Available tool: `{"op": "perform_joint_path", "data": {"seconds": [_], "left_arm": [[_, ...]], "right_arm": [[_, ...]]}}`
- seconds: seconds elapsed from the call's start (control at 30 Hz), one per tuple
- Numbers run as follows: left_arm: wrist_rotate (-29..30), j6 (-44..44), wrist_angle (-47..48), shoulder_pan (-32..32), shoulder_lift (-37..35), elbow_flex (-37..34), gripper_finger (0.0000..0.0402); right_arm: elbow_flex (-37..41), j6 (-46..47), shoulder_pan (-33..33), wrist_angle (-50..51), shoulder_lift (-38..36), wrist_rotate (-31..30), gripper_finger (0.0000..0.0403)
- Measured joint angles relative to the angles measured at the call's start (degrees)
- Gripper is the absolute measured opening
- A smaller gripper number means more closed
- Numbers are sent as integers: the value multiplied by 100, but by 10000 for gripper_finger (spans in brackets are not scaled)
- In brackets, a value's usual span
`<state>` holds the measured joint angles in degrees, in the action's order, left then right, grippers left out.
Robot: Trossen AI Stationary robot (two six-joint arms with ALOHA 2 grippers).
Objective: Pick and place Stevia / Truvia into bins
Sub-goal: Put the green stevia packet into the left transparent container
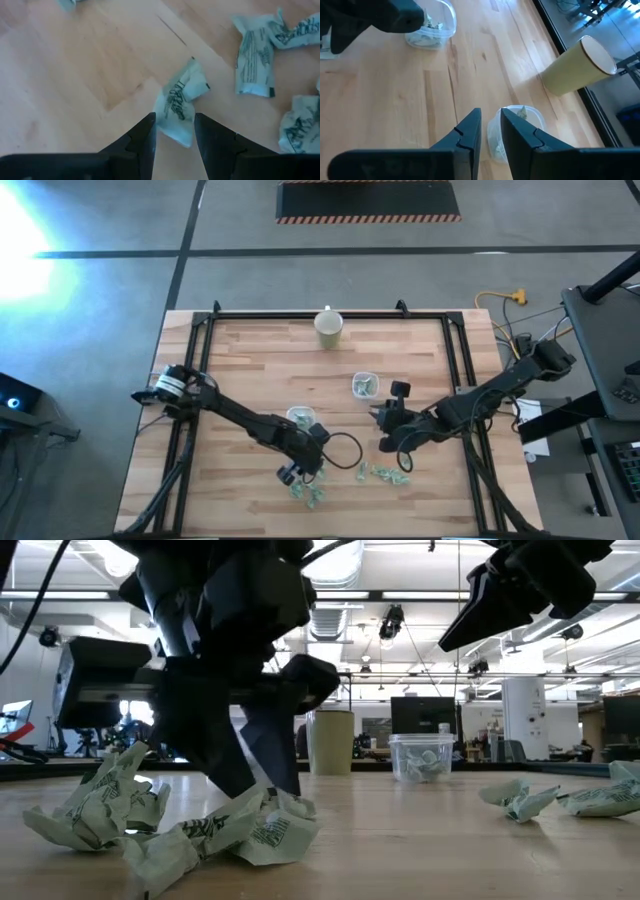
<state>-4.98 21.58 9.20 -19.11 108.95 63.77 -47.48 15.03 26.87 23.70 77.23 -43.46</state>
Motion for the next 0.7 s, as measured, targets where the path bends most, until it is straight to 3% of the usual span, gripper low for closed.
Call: {"op": "perform_joint_path", "data": {"seconds": [0.23, 0.57, 0.7], "left_arm": [[-2, -4, -16, 4, 11, -4, 113], [16, 11, -16, 20, 11, -7, 13], [57, 13, -16, 26, 2, -7, 5]], "right_arm": [[4, -2, 0, 1, 0, -2, 64], [4, -2, 0, 5, 2, -2, 62], [4, -2, 0, 5, 3, -2, 59]]}}
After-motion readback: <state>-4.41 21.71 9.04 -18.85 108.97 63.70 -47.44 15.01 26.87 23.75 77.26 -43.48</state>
